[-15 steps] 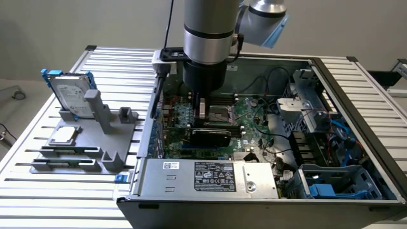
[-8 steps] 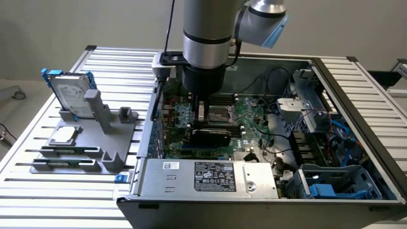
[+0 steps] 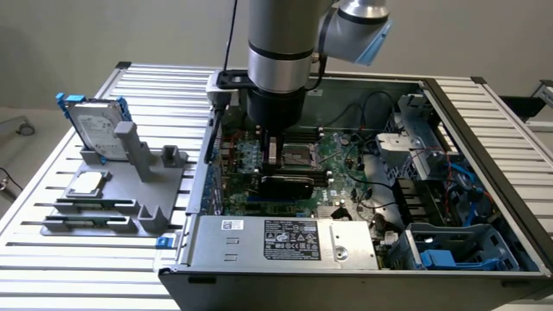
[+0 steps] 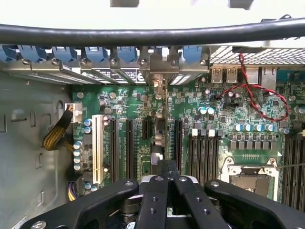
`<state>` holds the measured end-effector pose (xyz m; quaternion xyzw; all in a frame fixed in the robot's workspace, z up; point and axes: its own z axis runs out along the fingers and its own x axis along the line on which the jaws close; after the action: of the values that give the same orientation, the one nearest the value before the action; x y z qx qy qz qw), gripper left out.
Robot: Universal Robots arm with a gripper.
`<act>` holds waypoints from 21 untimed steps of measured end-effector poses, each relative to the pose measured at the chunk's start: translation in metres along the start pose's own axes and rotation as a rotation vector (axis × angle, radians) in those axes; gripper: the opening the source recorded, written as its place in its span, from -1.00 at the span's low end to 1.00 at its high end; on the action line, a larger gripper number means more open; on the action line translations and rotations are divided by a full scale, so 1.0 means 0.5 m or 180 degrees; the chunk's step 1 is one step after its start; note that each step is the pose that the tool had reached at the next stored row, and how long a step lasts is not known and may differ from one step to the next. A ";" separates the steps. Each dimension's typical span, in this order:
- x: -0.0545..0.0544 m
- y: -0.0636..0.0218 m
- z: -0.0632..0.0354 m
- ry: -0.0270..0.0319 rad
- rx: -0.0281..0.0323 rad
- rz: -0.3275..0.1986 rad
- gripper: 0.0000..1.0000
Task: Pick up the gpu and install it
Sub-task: 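Press down on the gpu until it lock into place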
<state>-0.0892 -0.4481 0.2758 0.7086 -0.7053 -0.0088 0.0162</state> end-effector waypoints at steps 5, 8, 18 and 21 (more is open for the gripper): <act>-0.003 0.001 0.002 0.0000 0.0000 0.0000 -0.79; -0.004 0.002 0.007 0.0000 0.0000 0.0000 -0.79; -0.008 0.003 0.021 0.0004 -0.0002 0.0000 -0.79; -0.009 0.003 0.024 0.0002 -0.0002 0.0000 -0.79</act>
<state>-0.0909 -0.4439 0.2636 0.7087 -0.7053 -0.0088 0.0166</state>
